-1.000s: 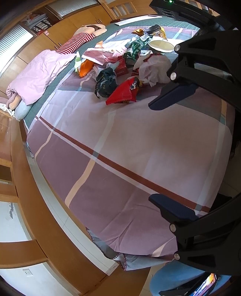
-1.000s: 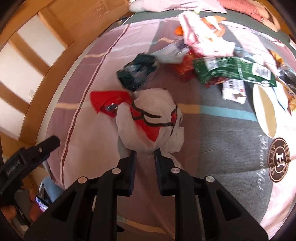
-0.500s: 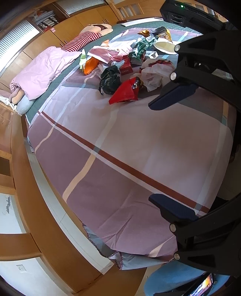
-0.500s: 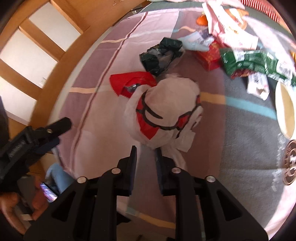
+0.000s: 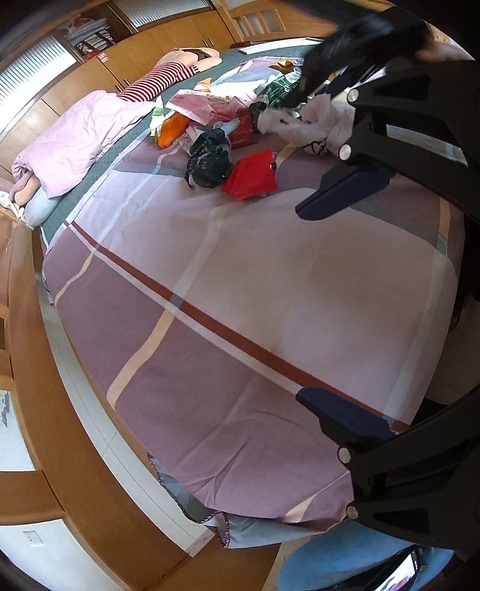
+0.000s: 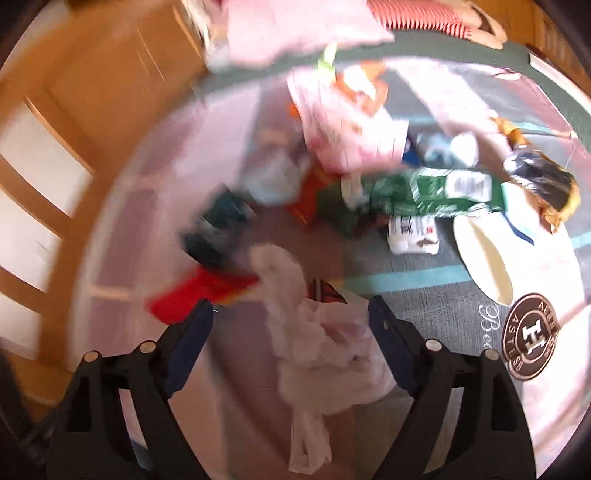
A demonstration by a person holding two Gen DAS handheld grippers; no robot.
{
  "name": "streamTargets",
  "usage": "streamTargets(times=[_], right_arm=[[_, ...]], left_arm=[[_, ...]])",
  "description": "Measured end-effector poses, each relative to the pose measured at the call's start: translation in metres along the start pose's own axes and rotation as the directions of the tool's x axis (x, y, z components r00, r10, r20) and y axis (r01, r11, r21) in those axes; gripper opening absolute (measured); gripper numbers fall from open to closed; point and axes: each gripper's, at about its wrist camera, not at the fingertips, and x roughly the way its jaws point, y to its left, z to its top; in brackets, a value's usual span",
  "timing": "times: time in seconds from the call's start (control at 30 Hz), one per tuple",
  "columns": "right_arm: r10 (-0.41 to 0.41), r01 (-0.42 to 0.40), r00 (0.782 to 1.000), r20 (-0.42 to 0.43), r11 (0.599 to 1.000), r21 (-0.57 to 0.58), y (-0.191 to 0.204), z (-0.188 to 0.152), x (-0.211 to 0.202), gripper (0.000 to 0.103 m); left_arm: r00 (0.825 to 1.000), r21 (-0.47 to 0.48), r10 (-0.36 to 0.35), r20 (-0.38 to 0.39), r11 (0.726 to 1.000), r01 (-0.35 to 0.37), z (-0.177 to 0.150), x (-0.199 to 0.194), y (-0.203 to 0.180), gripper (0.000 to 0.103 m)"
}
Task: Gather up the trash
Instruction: 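Lift the white tissue with the right tool while the left tool grasps the red plastic bag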
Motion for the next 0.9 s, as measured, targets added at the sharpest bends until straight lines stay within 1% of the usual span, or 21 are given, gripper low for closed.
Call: streamTargets(times=[0.07, 0.1, 0.13, 0.17, 0.23, 0.27, 0.33, 0.37, 0.43, 0.5, 0.57, 0.6, 0.7, 0.77, 0.8, 0.83, 0.87, 0.9], right_arm=[[-0.074, 0.069, 0.994, -0.082, 0.996, -0.058, 0.009, 0.003, 0.025, 0.084], [-0.076, 0.07, 0.992, -0.102, 0.995, -0.065, 0.009, 0.001, 0.031, 0.084], [-0.069, 0.062, 0.991, -0.116, 0.996, -0.063, 0.01, 0.001, 0.035, 0.081], [-0.06, 0.053, 0.991, -0.116, 0.997, -0.059, 0.01, 0.0, 0.034, 0.065], [-0.059, 0.052, 0.993, -0.106, 0.996, -0.068, 0.012, -0.002, 0.03, 0.042], [-0.043, 0.036, 0.994, -0.103, 0.997, -0.061, 0.009, -0.003, 0.026, 0.035], [0.023, -0.021, 0.995, -0.1, 1.0, 0.013, -0.002, -0.009, 0.017, 0.03], [0.05, -0.044, 0.995, -0.091, 0.997, 0.064, -0.008, -0.012, 0.012, 0.029], [0.078, -0.068, 0.995, -0.064, 0.987, 0.147, -0.018, -0.019, -0.001, 0.029], [0.068, -0.063, 0.998, -0.011, 0.967, 0.245, -0.036, -0.023, -0.014, 0.029], [0.053, -0.061, 0.998, 0.034, 0.941, 0.332, -0.05, -0.028, -0.024, 0.029], [0.046, -0.061, 0.998, 0.051, 0.927, 0.37, -0.056, -0.031, -0.029, 0.029], [0.036, -0.07, 0.996, 0.085, 0.892, 0.447, -0.066, -0.039, -0.037, 0.029], [0.041, -0.082, 0.995, 0.096, 0.88, 0.468, -0.068, -0.042, -0.04, 0.029], [0.04, -0.08, 0.995, 0.096, 0.88, 0.469, -0.063, -0.042, -0.037, 0.029], [0.041, -0.08, 0.995, 0.093, 0.882, 0.464, -0.062, -0.043, -0.035, 0.029], [0.045, -0.08, 0.995, 0.087, 0.886, 0.456, -0.059, -0.043, -0.034, 0.029], [0.049, -0.081, 0.995, 0.082, 0.89, 0.449, -0.056, -0.044, -0.033, 0.029]], left_arm=[[1.0, 0.002, -0.001, -0.001, 1.0, 0.001, 0.0, 0.001, -0.001, 0.091], [1.0, 0.001, -0.002, -0.002, 1.0, 0.002, 0.0, 0.001, -0.001, 0.091], [1.0, 0.0, -0.003, -0.004, 1.0, 0.003, 0.001, 0.001, -0.001, 0.091], [1.0, -0.001, -0.006, -0.005, 1.0, 0.006, 0.001, 0.002, -0.001, 0.091], [1.0, -0.008, -0.017, -0.01, 1.0, 0.017, 0.004, 0.001, 0.001, 0.091], [1.0, -0.014, -0.026, -0.009, 1.0, 0.026, 0.007, 0.0, 0.001, 0.091], [0.999, -0.022, -0.05, 0.0, 0.998, 0.05, 0.021, -0.001, -0.002, 0.091], [0.998, -0.019, -0.058, 0.007, 0.998, 0.058, 0.026, -0.001, -0.004, 0.091], [0.997, 0.016, -0.069, 0.031, 0.998, 0.068, 0.037, 0.0, -0.014, 0.091], [0.997, 0.061, -0.067, 0.045, 0.996, 0.064, 0.045, 0.005, -0.027, 0.091], [0.994, 0.126, -0.101, 0.029, 0.987, 0.097, 0.052, 0.017, -0.048, 0.091], [0.993, 0.176, -0.114, 0.001, 0.978, 0.112, 0.053, 0.028, -0.061, 0.091], [0.994, 0.29, -0.105, -0.04, 0.95, 0.113, 0.047, 0.051, -0.089, 0.091], [0.996, 0.387, -0.08, -0.046, 0.918, 0.091, 0.039, 0.067, -0.11, 0.091], [0.997, 0.439, -0.065, -0.041, 0.895, 0.076, 0.034, 0.076, -0.12, 0.091], [0.998, 0.467, -0.057, -0.034, 0.882, 0.067, 0.029, 0.08, -0.124, 0.089], [0.999, 0.496, -0.045, -0.028, 0.867, 0.053, 0.024, 0.086, -0.129, 0.082], [0.999, 0.513, -0.035, -0.032, 0.857, 0.046, 0.021, 0.092, -0.131, 0.057]])
